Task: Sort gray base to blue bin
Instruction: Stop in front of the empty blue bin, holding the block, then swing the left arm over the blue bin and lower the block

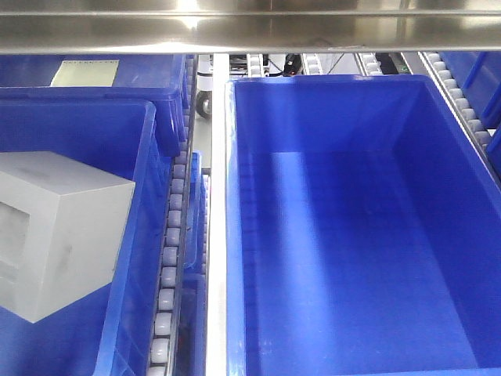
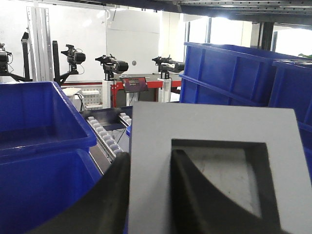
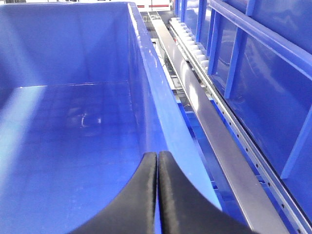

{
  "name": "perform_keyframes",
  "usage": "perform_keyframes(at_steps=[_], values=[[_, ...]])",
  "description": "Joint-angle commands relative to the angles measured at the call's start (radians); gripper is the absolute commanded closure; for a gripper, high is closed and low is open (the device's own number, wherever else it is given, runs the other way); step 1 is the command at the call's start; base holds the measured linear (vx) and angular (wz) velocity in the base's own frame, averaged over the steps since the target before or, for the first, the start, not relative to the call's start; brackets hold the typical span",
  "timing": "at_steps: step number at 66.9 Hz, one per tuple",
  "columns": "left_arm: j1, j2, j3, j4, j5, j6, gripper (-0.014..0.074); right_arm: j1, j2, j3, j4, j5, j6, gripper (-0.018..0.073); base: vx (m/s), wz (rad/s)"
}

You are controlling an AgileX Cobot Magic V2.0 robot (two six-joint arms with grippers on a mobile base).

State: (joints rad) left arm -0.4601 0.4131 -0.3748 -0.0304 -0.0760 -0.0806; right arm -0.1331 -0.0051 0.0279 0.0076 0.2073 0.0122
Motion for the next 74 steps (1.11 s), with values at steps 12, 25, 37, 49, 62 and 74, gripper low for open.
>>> perform_keyframes(at_steps=[12, 25, 37, 49, 62, 74], values=[[-0.004, 0.001, -0.032, -0.005, -0.11, -0.007, 0.0594, -0.006, 0.018, 0.002, -0.008, -0.06, -0.012, 0.0564, 0.01, 0.05], [-0.004, 0.001, -0.032, -0.005, -0.11, -0.007, 0.0594, -0.006, 0.018, 0.002, -0.008, -0.06, -0.012, 0.0564, 0.01, 0.04], [-0.004, 0.001, -0.032, -0.005, -0.112, -0.007, 0.0594, -0.006, 0.018, 0.002, -0.008, -0.06, -0.012, 0.0564, 0.0, 0.0], [-0.004, 0.001, -0.032, -0.005, -0.112, -0.007, 0.0594, -0.006, 0.018, 0.002, -0.008, -0.06, -0.012, 0.0564, 0.0, 0.0], [-0.005, 0.002, -0.034, -0.005, -0.133, -0.013, 0.0594, -0.006, 0.018, 0.002, -0.008, -0.06, -0.012, 0.0564, 0.0, 0.0], [-0.049, 0.088, -0.061, -0.005, -0.124, -0.042, 0.0594, -0.006, 0.018, 0.002, -0.008, -0.06, -0.012, 0.0564, 0.0, 0.0]])
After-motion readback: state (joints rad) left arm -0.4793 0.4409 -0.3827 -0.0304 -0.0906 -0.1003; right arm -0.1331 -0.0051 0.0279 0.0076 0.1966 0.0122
